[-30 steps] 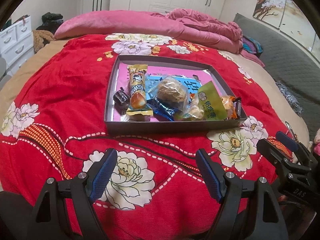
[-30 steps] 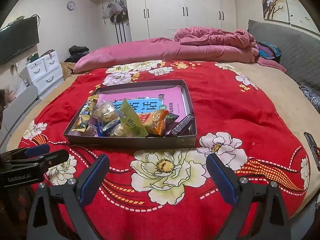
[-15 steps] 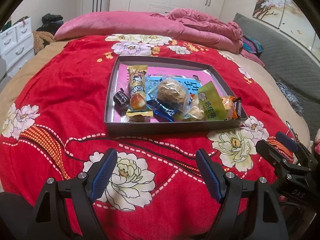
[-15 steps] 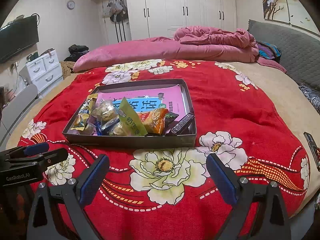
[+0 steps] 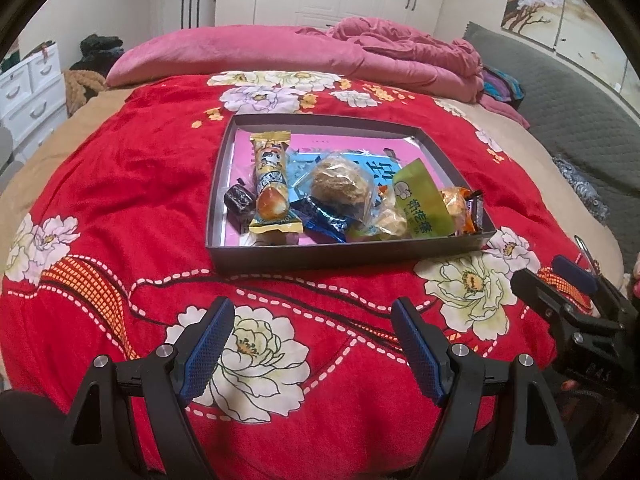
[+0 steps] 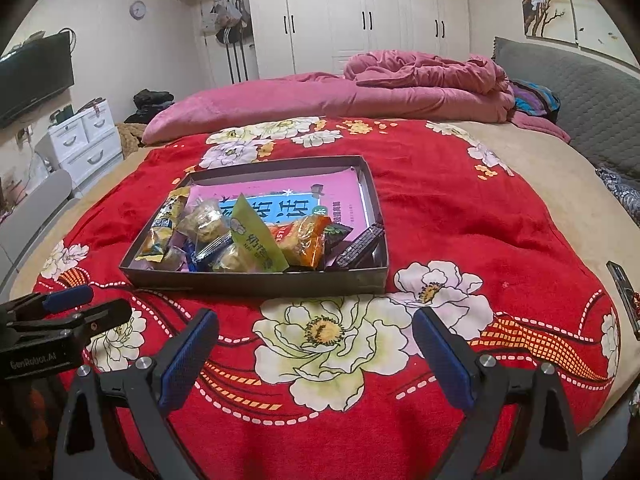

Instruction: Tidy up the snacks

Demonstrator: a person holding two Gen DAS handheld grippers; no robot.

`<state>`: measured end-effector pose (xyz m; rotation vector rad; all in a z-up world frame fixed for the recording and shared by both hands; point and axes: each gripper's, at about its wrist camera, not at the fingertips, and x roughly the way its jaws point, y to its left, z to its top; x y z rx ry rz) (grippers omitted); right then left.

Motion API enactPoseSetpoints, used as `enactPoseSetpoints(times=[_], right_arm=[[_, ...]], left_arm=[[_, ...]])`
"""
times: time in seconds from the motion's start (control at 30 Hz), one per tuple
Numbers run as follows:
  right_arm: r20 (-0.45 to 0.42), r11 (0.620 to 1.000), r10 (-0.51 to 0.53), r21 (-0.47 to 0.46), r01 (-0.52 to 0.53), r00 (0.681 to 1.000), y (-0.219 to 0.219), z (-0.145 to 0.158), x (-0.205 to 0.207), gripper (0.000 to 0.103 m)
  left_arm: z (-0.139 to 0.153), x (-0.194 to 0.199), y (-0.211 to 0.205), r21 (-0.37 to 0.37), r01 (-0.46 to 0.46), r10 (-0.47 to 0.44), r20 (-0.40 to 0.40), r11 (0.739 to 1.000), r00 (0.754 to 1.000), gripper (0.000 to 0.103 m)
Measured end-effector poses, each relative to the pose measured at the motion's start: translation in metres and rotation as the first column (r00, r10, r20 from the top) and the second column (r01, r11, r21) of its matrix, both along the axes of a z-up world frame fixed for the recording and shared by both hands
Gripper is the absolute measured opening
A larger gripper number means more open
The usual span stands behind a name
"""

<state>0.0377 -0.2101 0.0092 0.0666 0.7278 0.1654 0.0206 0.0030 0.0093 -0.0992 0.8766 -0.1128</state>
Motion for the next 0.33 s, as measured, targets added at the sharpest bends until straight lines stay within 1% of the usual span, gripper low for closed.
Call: enactPoseSetpoints(times=[0.2,0.3,0.33], right_arm=[[-0.013,1.000,-0.022,-0.001,0.022,1.000,-0.007,-0.005,0.010,0.098],[-0.009,0.998,-0.060,-0.003,0.060,0.998,-0.018,-0.005,0.020,0.098],[-0.003,0.996,-0.088,0.004,0.088,0.996,-0.028,-0.004,0.026,0.098]], left_arm=[[-0.002,0.001,0.007,-0.006,-0.027,0.027,0.004,1.000,1.000,0.082],[0.004,0.007,0.022,-0.001,-0.074,0.074,0.043,0.997,0.996,0.082],[0.007,0.011,0.030,0.007,-0.094,0.094,0.056,0.996,0.994,0.082]])
